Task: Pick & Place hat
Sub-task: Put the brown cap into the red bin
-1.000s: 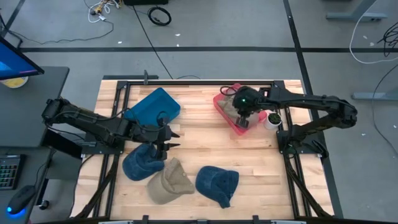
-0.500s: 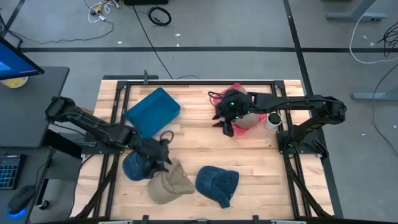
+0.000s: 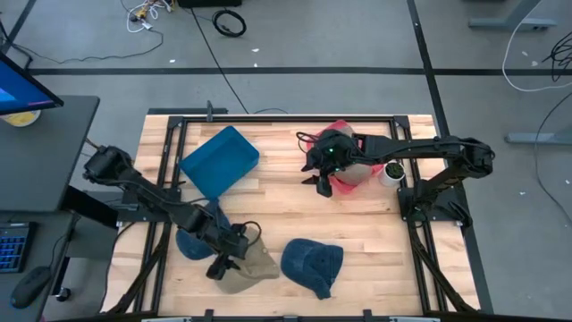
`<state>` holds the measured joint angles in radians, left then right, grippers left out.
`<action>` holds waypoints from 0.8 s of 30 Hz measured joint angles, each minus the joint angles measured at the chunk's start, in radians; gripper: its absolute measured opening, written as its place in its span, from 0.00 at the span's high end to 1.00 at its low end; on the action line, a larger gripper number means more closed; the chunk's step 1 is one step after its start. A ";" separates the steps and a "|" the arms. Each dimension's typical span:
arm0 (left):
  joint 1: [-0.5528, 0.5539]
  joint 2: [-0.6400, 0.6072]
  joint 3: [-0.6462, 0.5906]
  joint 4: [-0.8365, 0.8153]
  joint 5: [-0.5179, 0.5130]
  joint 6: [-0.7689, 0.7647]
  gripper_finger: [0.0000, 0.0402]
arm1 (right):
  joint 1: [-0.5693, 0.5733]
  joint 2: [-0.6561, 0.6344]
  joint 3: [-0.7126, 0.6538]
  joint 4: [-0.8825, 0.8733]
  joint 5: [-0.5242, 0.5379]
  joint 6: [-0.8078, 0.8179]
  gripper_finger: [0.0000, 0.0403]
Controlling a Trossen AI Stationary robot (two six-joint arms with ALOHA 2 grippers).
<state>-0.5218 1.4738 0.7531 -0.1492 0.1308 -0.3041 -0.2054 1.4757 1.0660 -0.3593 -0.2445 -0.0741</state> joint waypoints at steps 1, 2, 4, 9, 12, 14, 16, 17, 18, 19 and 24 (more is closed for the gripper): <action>0.000 0.001 0.000 0.001 0.000 -0.012 0.59 | 0.000 0.000 0.000 0.000 0.000 0.009 0.47; 0.000 0.005 0.001 0.002 -0.001 -0.029 0.59 | 0.000 0.000 0.000 -0.001 0.000 0.015 0.48; -0.001 0.009 -0.001 -0.008 -0.001 -0.049 0.59 | 0.000 0.000 0.000 0.000 0.000 0.030 0.48; -0.010 0.034 -0.001 -0.004 0.002 -0.053 0.59 | 0.000 0.000 0.000 -0.005 0.000 0.040 0.50; -0.014 0.059 -0.001 0.002 0.019 -0.057 0.60 | 0.000 0.000 0.000 -0.009 0.000 0.037 0.50; -0.015 0.071 -0.001 0.013 0.032 -0.056 0.65 | 0.003 0.000 0.000 -0.010 0.000 0.028 0.50; -0.010 0.072 -0.001 0.024 0.037 -0.052 0.74 | 0.011 0.000 0.000 -0.009 0.000 0.009 0.50; -0.002 0.072 -0.001 0.036 0.041 -0.052 0.79 | 0.016 0.000 0.000 -0.009 0.001 -0.002 0.50; 0.008 0.071 -0.001 0.048 0.043 -0.051 0.86 | 0.023 0.000 0.000 -0.008 0.000 -0.013 0.50; 0.020 0.068 0.001 0.052 0.042 -0.051 0.92 | 0.032 0.000 0.000 -0.006 0.000 -0.024 0.50; 0.088 0.059 0.061 0.066 -0.055 -0.044 0.96 | 0.088 0.000 0.000 0.017 0.000 -0.081 0.50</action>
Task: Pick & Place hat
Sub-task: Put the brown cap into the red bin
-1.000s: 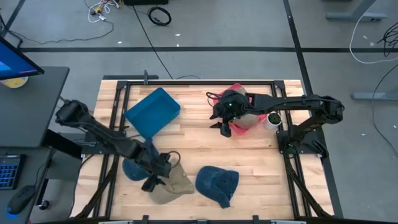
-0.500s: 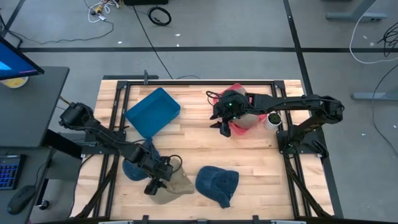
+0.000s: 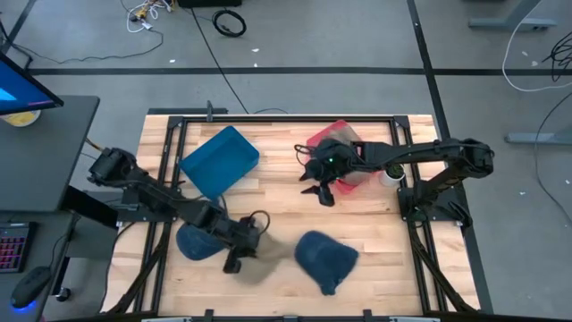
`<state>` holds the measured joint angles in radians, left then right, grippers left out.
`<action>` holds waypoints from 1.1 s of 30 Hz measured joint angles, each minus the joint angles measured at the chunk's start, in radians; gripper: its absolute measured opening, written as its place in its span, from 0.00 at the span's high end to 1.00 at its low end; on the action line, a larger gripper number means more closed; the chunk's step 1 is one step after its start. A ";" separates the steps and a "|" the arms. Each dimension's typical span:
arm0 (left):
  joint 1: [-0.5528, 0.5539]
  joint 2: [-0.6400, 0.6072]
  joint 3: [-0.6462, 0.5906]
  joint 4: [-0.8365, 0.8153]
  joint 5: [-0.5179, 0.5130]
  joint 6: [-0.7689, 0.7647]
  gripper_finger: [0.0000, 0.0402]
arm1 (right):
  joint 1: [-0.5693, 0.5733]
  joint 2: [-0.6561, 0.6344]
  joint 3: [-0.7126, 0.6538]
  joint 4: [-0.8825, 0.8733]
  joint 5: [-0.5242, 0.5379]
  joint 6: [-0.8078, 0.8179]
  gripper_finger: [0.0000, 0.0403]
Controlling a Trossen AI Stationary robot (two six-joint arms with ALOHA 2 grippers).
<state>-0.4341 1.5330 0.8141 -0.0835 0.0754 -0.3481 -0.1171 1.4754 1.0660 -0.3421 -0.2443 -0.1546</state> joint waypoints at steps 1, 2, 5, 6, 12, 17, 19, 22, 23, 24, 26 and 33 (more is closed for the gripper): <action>0.017 0.000 0.019 -0.003 -0.015 0.017 0.96 | 0.013 -0.001 0.000 0.005 0.000 0.004 0.50; 0.035 0.000 0.037 -0.009 -0.026 0.037 0.96 | 0.027 -0.001 0.000 0.008 0.000 0.011 0.50; 0.095 0.000 0.100 -0.039 -0.075 0.072 0.96 | 0.067 -0.001 0.000 0.012 0.000 0.003 0.50; 0.116 -0.001 0.118 -0.043 -0.096 0.072 0.97 | 0.079 -0.001 0.000 0.013 0.000 -0.004 0.50; 0.222 0.001 0.188 -0.052 -0.145 0.168 0.96 | 0.139 -0.001 0.000 0.080 0.000 -0.047 0.50; 0.284 0.005 0.196 -0.020 -0.143 0.267 0.96 | 0.148 0.003 0.001 0.173 0.033 -0.067 0.50; 0.303 0.005 0.198 0.004 -0.143 0.276 0.96 | 0.147 0.008 0.001 0.164 0.093 -0.071 0.50; 0.325 0.005 0.198 0.037 -0.148 0.302 0.96 | 0.136 0.029 0.001 0.157 0.123 -0.075 0.50; 0.331 0.005 0.198 0.046 -0.156 0.314 0.96 | 0.134 0.036 0.001 0.152 0.121 -0.071 0.50; 0.336 0.005 0.198 0.052 -0.172 0.327 0.96 | 0.132 0.044 0.001 0.156 0.121 -0.066 0.50; 0.345 0.005 0.198 0.058 -0.208 0.334 0.96 | 0.131 0.060 0.001 0.157 0.125 -0.069 0.50; 0.359 0.006 0.197 0.069 -0.225 0.334 0.96 | 0.132 0.085 0.001 0.142 0.245 -0.159 0.52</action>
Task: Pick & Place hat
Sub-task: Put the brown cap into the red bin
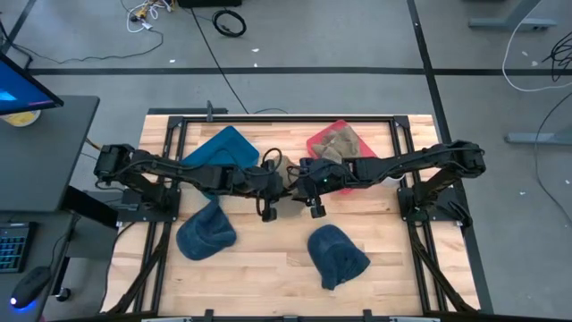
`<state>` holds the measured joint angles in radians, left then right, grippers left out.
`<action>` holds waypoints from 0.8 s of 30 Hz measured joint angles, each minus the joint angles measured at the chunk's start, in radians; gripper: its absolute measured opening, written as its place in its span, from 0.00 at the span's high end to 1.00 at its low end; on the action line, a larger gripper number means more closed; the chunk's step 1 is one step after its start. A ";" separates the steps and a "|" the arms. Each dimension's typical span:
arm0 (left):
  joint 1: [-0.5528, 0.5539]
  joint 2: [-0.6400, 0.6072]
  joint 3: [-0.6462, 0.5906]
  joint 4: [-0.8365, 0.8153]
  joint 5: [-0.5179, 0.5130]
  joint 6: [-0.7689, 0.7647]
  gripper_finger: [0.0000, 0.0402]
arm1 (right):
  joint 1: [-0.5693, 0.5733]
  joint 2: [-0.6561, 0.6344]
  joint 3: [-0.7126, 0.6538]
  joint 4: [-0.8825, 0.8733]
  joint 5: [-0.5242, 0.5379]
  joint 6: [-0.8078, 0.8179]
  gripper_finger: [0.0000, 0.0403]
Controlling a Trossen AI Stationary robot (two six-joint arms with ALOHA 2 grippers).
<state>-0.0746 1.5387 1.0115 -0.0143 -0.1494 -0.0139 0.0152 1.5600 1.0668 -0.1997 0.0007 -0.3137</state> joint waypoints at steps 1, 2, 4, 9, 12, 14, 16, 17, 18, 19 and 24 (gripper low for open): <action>0.000 0.000 0.000 -0.005 0.000 0.000 0.96 | 0.000 0.000 0.000 -0.004 0.005 -0.011 0.55; 0.000 0.000 0.000 -0.009 -0.001 0.001 0.96 | -0.001 -0.001 0.000 -0.008 0.006 -0.019 0.58; 0.000 0.000 0.000 -0.012 0.000 0.001 0.96 | 0.000 -0.003 0.000 -0.011 0.002 -0.031 0.67; 0.009 0.000 0.000 -0.021 0.002 0.038 0.92 | -0.002 -0.003 0.002 -0.049 0.010 -0.062 0.95; 0.015 0.000 0.000 -0.022 0.009 0.052 0.84 | -0.002 -0.003 -0.001 -0.091 0.016 -0.057 0.96; 0.019 0.000 0.000 -0.024 0.010 0.053 0.78 | -0.002 -0.003 -0.001 -0.110 0.016 -0.063 0.95; 0.022 0.000 0.000 -0.024 0.007 0.052 0.72 | -0.002 -0.004 0.000 -0.160 0.015 -0.080 0.98; 0.022 0.000 0.000 -0.025 0.005 0.052 0.68 | -0.002 -0.008 -0.001 -0.193 0.014 -0.091 0.98; 0.023 0.000 0.000 -0.026 -0.003 0.052 0.66 | -0.002 -0.016 -0.001 -0.226 0.014 -0.111 0.98; 0.022 0.000 0.000 -0.026 -0.007 0.052 0.63 | -0.001 -0.029 0.001 -0.260 0.014 -0.136 0.98; 0.022 0.000 0.000 -0.029 -0.013 0.052 0.56 | 0.001 -0.109 0.087 -0.539 0.014 -0.254 0.99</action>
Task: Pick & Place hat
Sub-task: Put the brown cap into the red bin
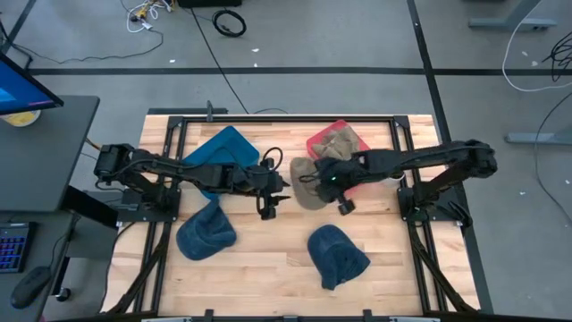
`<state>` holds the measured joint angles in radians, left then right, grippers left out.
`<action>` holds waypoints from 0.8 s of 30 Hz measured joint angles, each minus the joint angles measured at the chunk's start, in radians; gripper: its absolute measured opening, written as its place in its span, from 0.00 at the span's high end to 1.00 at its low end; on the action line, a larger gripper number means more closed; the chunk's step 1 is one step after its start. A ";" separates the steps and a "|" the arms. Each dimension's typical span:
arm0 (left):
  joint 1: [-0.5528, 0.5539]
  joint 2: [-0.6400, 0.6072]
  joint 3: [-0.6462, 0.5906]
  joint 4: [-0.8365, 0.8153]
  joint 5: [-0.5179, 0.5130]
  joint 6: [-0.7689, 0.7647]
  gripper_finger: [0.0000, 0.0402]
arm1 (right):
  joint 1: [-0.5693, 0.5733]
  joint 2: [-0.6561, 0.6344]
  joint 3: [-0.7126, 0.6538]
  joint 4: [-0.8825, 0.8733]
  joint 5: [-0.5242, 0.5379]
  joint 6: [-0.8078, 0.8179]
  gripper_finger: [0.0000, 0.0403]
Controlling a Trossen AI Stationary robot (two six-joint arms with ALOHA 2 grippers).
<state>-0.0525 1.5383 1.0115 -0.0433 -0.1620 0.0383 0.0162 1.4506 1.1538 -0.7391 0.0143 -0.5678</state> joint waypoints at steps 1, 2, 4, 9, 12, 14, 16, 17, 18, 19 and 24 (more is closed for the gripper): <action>0.000 0.000 0.000 0.000 -0.001 0.000 0.56 | -0.001 -0.021 0.024 -0.044 -0.001 -0.028 0.99; 0.000 0.000 0.000 -0.001 -0.003 0.000 0.56 | -0.004 -0.042 0.051 -0.090 -0.002 -0.062 0.99; 0.000 0.000 0.000 -0.004 -0.003 0.000 0.56 | -0.012 -0.085 0.100 -0.202 -0.004 -0.162 0.99; 0.000 0.000 0.000 -0.010 -0.003 0.000 0.58 | -0.070 -0.187 0.159 -0.453 0.004 -0.510 1.00; 0.000 0.000 0.000 -0.015 -0.003 0.000 0.59 | -0.141 -0.238 0.139 -0.559 0.015 -0.631 0.99; 0.002 0.000 0.000 -0.014 -0.003 0.000 0.59 | -0.194 -0.262 0.102 -0.575 0.016 -0.636 0.99; 0.005 0.000 0.000 -0.014 -0.003 0.001 0.59 | -0.249 -0.279 0.052 -0.547 0.016 -0.646 0.99; 0.009 0.000 0.000 -0.013 -0.003 0.001 0.59 | -0.281 -0.284 0.024 -0.531 0.015 -0.670 0.99; 0.013 0.000 0.000 -0.010 -0.003 0.001 0.59 | -0.313 -0.288 -0.005 -0.516 0.011 -0.700 0.99; 0.019 0.000 0.000 -0.008 -0.003 0.001 0.59 | -0.345 -0.288 -0.032 -0.499 0.011 -0.733 0.99; 0.045 0.000 0.000 -0.009 -0.003 0.000 0.59 | -0.466 -0.263 -0.171 -0.351 -0.003 -0.891 0.99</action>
<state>-0.0077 1.5383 1.0115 -0.0521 -0.1650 0.0383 -0.4495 1.1872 0.9828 -1.0899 0.0109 -1.4585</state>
